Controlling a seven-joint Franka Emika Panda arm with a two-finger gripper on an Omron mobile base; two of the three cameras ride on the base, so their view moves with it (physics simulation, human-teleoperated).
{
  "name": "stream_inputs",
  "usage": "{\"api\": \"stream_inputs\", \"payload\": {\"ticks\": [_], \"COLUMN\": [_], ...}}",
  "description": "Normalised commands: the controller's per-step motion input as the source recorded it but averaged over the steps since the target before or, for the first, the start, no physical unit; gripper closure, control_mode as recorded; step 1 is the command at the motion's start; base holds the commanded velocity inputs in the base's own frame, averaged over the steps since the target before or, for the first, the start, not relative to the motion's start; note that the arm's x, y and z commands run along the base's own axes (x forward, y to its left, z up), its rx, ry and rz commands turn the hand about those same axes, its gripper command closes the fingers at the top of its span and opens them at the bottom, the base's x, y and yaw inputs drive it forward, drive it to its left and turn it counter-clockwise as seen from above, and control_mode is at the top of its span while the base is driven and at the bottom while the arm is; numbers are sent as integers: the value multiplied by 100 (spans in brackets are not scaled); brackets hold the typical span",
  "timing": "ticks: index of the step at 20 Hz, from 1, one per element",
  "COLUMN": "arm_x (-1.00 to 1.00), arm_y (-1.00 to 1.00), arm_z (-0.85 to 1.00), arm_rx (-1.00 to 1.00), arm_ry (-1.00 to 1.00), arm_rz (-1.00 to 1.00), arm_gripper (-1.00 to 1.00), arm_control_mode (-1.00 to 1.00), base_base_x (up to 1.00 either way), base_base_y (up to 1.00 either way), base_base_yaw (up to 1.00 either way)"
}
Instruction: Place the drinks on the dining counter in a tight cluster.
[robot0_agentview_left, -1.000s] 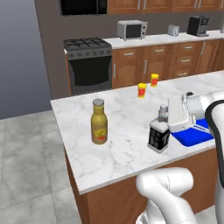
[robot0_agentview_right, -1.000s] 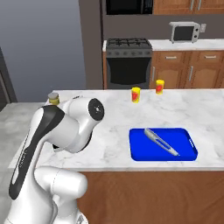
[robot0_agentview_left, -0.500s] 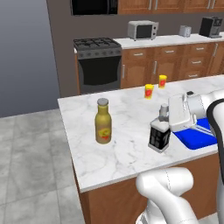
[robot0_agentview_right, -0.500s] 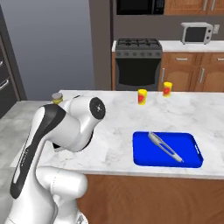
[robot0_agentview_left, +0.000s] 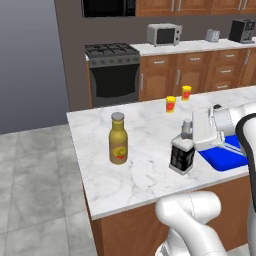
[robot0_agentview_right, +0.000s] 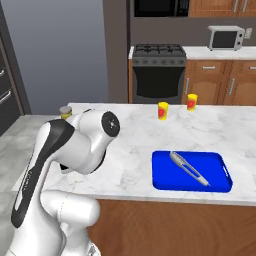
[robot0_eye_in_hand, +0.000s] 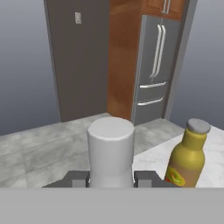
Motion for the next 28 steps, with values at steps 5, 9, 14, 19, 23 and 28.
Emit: {"api": "stream_inputs", "payload": {"ticks": [5, 9, 14, 19, 23, 28], "arm_x": [14, 74, 89, 79, 38, 21], "arm_y": [0, 0, -1, -18, -1, 0], "arm_z": [0, 0, -2, -15, 0, -10], "arm_rx": [0, 0, 0, 0, -1, 0], "arm_ry": [0, 3, 0, 0, -4, -7], "arm_rz": [0, 8, 15, 17, 8, 7], "arm_gripper": [100, 100, 100, 100, 100, 100], "arm_control_mode": [-100, -100, -100, -100, -100, -100], "base_base_x": [0, 0, 0, 0, 0, 0], "base_base_y": [0, 0, 0, 0, 0, 0], "base_base_yaw": [0, 0, 0, 0, 0, 0]}}
